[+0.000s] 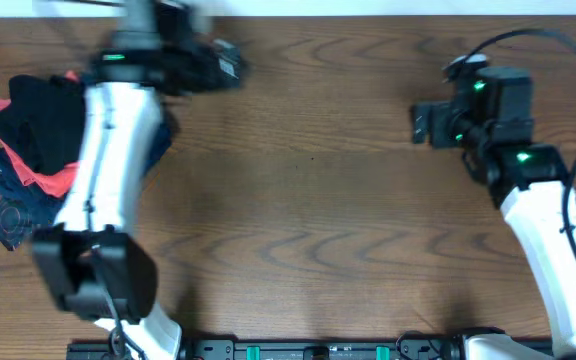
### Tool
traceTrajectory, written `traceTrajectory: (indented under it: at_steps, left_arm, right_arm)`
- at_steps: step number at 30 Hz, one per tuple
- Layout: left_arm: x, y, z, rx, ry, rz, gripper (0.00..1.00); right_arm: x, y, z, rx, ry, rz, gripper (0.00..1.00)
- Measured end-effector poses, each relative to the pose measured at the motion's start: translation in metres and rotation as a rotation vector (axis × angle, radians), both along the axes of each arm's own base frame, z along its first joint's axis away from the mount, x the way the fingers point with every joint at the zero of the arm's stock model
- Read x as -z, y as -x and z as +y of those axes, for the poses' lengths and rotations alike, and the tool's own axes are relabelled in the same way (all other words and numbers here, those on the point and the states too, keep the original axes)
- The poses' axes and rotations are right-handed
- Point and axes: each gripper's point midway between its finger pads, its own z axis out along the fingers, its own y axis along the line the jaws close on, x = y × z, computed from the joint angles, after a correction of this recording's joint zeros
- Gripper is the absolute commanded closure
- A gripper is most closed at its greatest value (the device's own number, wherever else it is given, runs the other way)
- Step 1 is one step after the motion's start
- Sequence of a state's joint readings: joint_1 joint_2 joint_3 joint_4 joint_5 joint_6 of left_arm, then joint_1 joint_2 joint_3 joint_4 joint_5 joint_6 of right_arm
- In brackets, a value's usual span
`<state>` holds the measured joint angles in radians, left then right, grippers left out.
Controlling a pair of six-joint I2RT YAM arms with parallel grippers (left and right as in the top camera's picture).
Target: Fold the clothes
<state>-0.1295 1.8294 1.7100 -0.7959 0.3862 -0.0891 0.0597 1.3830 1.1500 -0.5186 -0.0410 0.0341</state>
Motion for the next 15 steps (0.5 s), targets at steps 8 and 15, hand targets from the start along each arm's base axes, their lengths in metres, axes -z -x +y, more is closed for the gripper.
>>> traceTrajectory:
  at_steps: [8, 15]
  left_arm:
    - [0.049, 0.081, 0.002, 0.028, -0.413, 0.279, 0.02]
    - [-0.012, 0.106, 0.007, -0.014, -0.387, 0.006, 0.02]
  right_arm:
    - [0.048, 0.067, -0.06, 0.172, -0.021, 0.327, 0.01]
    - [0.009, 0.109, -0.056, 0.174, -0.039, 0.133, 0.01]
